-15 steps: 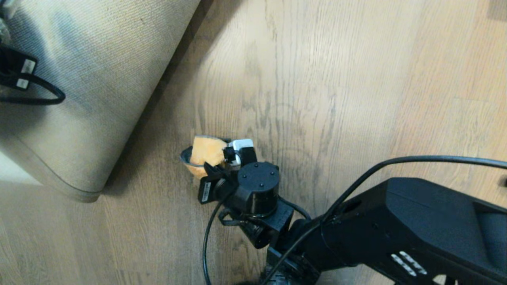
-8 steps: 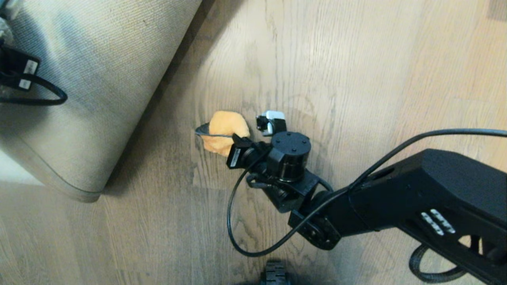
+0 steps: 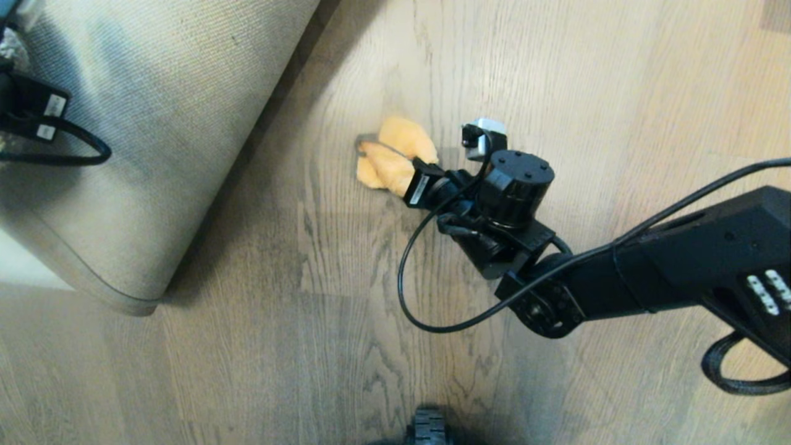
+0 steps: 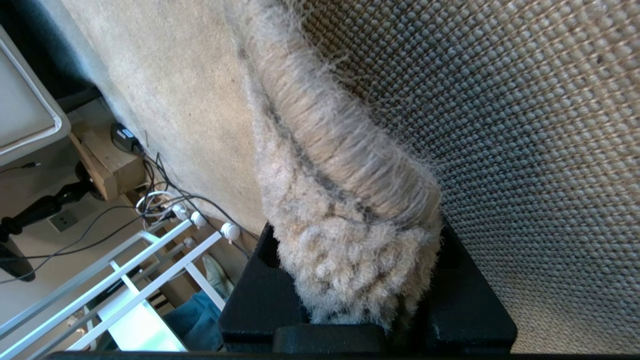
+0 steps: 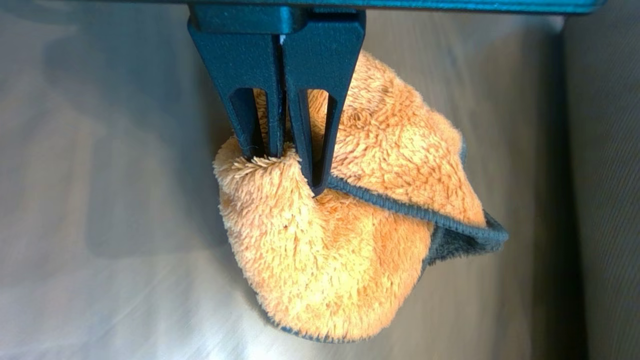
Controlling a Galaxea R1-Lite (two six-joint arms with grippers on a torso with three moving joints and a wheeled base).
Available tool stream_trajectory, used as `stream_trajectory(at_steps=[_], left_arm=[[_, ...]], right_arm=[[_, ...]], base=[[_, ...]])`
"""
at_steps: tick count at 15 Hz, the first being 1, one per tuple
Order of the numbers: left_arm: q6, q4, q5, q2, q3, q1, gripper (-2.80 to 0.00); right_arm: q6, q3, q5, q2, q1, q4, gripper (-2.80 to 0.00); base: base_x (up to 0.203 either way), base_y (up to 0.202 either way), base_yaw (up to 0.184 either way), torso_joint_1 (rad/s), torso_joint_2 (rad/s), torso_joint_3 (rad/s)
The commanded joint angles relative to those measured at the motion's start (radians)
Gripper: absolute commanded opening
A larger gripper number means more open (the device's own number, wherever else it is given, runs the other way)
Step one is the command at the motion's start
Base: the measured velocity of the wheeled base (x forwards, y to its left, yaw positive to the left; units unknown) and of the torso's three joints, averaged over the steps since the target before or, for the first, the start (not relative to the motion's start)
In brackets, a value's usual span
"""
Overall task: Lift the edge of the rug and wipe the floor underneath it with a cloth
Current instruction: Wipe the floor under the carpet with a rag
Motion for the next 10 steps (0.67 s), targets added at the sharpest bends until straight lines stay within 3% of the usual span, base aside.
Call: stream_trajectory(at_steps=[1, 7, 10], left_arm=[[0.003, -0.002, 0.003, 0.003, 0.000, -0.001, -2.80], [0.002, -0.002, 0.010, 0.001, 0.000, -0.004, -2.80], [0.003, -0.002, 0.011, 0.000, 0.000, -0.004, -2.80]], right_arm=[[0.000, 0.002, -0.002, -0.047, -0.042, -0.001, -2.80], [-0.014, 0.039, 0.007, -0.084, -0.079, 0.021, -2.80], [-0.023, 0.138, 0.007, -0.091, -0.016, 0.003, -2.80]], base=[[0.000, 0.000, 0.000, 0.000, 0.00, 0.000], [0.000, 0.000, 0.000, 0.000, 0.00, 0.000], [0.000, 0.000, 0.000, 0.000, 0.00, 0.000]])
